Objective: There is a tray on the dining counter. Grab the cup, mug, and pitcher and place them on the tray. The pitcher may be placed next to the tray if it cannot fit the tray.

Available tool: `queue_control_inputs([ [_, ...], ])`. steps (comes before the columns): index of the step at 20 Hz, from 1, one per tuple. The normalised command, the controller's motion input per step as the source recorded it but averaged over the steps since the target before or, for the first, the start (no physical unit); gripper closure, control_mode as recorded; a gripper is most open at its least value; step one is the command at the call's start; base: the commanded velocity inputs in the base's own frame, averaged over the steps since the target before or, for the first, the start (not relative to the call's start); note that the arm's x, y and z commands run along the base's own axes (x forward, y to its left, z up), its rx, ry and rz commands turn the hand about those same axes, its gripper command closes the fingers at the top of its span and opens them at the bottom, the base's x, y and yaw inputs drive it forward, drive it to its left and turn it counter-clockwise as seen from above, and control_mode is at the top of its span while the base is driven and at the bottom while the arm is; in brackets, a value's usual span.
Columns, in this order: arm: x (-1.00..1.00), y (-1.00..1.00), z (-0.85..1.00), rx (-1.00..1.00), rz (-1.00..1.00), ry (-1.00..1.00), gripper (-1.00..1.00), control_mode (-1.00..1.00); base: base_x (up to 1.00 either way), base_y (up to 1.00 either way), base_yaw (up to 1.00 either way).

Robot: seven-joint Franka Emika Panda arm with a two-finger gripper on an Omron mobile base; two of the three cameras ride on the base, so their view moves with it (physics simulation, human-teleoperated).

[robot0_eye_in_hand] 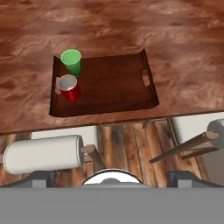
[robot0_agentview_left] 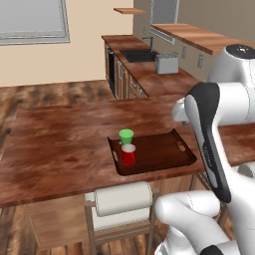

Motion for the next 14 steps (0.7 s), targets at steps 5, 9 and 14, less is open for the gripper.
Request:
queue_control_inputs([
  [5, -0.01, 0.00, -0.19, 0.06, 0.00, 0.00, -1.00, -1.00, 0.00, 0.00, 0.00],
  [9, -0.08, 0.00, -0.20, 0.00, 0.00, 0.00, -1.00, 1.00, -0.11, 0.00, 0.00],
  [14, 0.00, 0.00, 0.00, 0.00, 0.00, 0.00, -1.00, 1.00, -0.90, 0.00, 0.06],
])
